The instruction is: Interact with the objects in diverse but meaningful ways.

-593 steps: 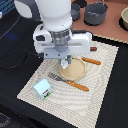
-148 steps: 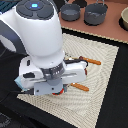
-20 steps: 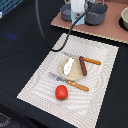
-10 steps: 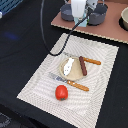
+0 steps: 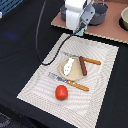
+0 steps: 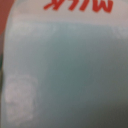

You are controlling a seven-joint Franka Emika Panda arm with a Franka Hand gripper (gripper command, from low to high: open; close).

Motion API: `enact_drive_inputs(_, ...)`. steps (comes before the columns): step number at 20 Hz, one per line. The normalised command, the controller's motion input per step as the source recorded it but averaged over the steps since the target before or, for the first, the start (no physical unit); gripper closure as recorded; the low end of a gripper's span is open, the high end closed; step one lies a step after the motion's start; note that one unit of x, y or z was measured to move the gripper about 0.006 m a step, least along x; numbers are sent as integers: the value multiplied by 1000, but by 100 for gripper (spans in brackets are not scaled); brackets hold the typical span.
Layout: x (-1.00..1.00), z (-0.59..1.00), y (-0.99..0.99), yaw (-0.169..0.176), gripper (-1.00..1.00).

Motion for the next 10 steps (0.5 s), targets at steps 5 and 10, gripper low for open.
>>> enact_drive_inputs(5,16,-3,126,-1,100)
enact_drive_inputs(10,47,-4,144,-4,100)
